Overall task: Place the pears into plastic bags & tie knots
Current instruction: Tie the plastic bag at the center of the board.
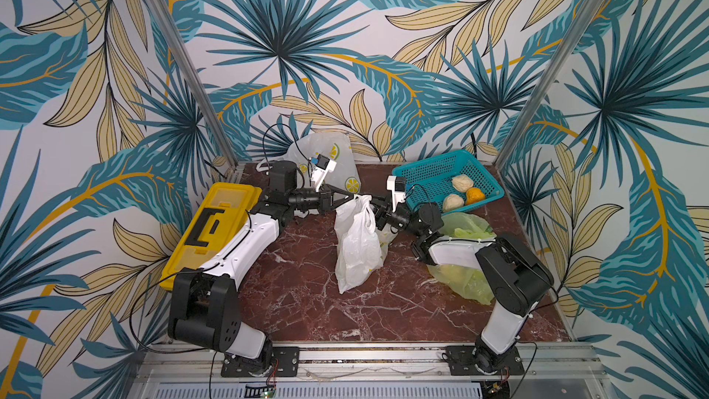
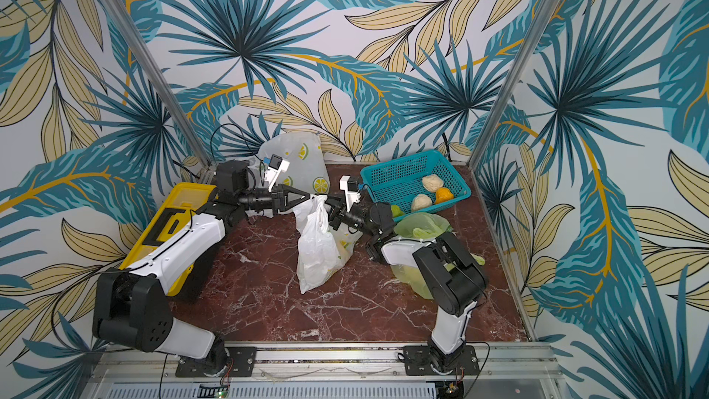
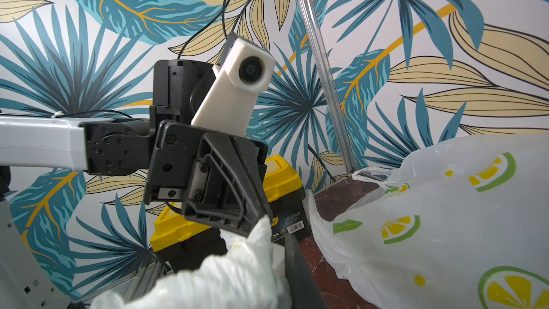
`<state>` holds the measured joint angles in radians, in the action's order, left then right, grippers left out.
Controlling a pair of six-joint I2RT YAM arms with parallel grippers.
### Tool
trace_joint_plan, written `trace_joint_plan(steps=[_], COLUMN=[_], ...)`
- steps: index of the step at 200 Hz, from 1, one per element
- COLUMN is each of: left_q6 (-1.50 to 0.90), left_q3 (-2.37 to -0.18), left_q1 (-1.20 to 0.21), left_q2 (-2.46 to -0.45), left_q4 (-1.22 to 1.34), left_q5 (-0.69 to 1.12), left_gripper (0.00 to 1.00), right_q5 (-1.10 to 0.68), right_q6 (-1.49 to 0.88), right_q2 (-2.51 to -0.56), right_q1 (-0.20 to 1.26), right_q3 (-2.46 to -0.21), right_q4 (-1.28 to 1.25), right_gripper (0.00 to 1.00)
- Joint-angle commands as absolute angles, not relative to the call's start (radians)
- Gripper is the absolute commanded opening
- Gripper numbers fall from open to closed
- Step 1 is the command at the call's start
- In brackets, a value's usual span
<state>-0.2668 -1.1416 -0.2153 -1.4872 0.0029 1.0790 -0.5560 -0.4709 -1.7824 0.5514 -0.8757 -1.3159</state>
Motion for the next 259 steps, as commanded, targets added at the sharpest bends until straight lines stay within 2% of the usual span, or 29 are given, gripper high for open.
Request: trace_joint_plan(steps=[1,20,39,64,97,121,171,194,226,259], left_q6=[-0.288,-0.309,-0.327,-0.354,-0.374,-0.374,-0.368,-0.367,-0.366,-0.366], left_q3=[-1.168,-1.171,-1.169,-1.169,-1.162,-1.165,-1.163,-1.157,-1.155,-1.154], left_q1=[-0.214,-0.211,-0.209,-0.211,-0.222,-0.242,-0.276,-0.282,-0.293,-0.299], left_q2=[-1.460,-1.453,-1.451,-1.451,-1.441,-1.430,-1.409,-1.398,-1.396,-1.398], left_q4=[0.006,0.006,0.006,0.006,0.006,0.007,0.006,0.006,0.005,0.006], left_q5=[1.048,0.973,0.908,0.839,0.723,0.685,0.684,0.690,0.697,0.698], left_gripper=[0.00,0.00,0.00,0.00,0.00,0.00,0.00,0.00,0.00,0.00], right_q5=[-0.505,-0.416,-0.348,-0.234,-0.077,-0.098,-0.164,-0.162,-0.172,-0.176], right_q6=[-0.459,-0.465,-0.468,-0.477,-0.560,-0.604,-0.653,-0.673,-0.674,-0.680], right_q2=[-1.719,-1.649,-1.530,-1.348,-1.173,-1.126,-1.241,-1.319,-1.381,-1.414], right_q1=[0.552,0.554,0.555,0.560,0.560,0.561,0.640,0.682,0.707,0.727], right_q3=[-0.850,-0.808,-0.759,-0.761,-0.888,-1.021,-1.301,-1.375,-1.435,-1.452], right_q4=[-1.234,-1.146,-0.981,-0.521,0.134,0.436,0.606,0.598,0.562,0.548], right_gripper=[0.29,0.37,0.40,0.40,0.41,0.45,0.56,0.61,0.62,0.58])
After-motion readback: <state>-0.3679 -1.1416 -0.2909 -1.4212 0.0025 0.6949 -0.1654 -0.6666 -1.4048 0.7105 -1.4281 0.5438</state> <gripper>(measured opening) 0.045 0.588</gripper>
